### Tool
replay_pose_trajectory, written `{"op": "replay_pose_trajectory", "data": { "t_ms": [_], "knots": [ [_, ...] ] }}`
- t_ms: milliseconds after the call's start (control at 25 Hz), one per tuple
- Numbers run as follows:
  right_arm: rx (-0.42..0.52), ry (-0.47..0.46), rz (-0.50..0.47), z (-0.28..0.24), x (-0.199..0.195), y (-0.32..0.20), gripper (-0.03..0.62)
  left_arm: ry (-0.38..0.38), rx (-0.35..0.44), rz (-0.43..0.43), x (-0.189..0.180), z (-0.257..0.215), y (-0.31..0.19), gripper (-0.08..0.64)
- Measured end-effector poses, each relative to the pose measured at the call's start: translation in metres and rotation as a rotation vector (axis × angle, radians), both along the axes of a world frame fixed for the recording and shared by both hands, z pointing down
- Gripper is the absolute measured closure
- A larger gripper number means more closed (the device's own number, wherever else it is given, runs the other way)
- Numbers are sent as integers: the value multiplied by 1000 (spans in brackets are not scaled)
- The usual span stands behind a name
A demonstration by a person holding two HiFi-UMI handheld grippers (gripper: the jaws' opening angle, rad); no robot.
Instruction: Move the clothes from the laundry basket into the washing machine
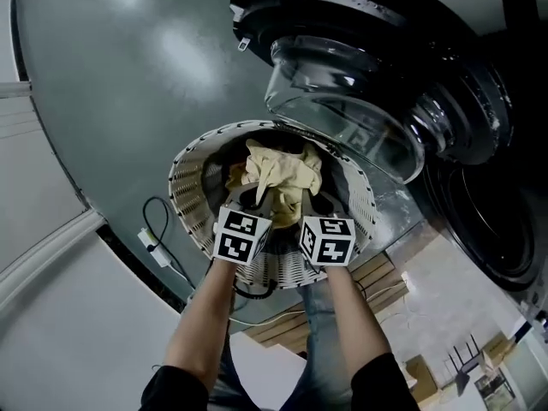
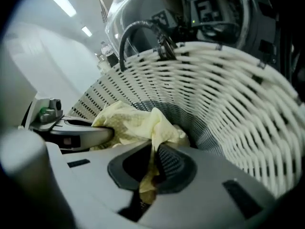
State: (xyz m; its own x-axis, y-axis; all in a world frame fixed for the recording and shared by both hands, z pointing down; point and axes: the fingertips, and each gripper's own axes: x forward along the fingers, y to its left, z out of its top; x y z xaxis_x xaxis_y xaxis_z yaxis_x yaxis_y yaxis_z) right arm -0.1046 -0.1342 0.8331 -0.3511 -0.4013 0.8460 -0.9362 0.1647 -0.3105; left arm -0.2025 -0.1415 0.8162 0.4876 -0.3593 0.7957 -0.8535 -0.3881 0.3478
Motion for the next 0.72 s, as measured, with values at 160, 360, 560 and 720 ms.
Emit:
{"op": "replay_pose_trajectory", "data": {
  "t_ms": [160, 360, 560, 720],
  "knots": [
    [26, -3, -25, -37, -2, 9, 574, -1, 29, 20, 1, -40, 3, 531],
    [80, -11, 2, -88, 1, 7, 574, 9, 63, 44, 3, -87, 3, 531],
    [118, -21, 47, -135, 2, 8, 574, 24, 103, 69, 6, -136, 8, 531],
    [178, -29, 51, -181, -1, 8, 574, 39, 149, 78, 2, -180, 8, 531]
  ]
}}
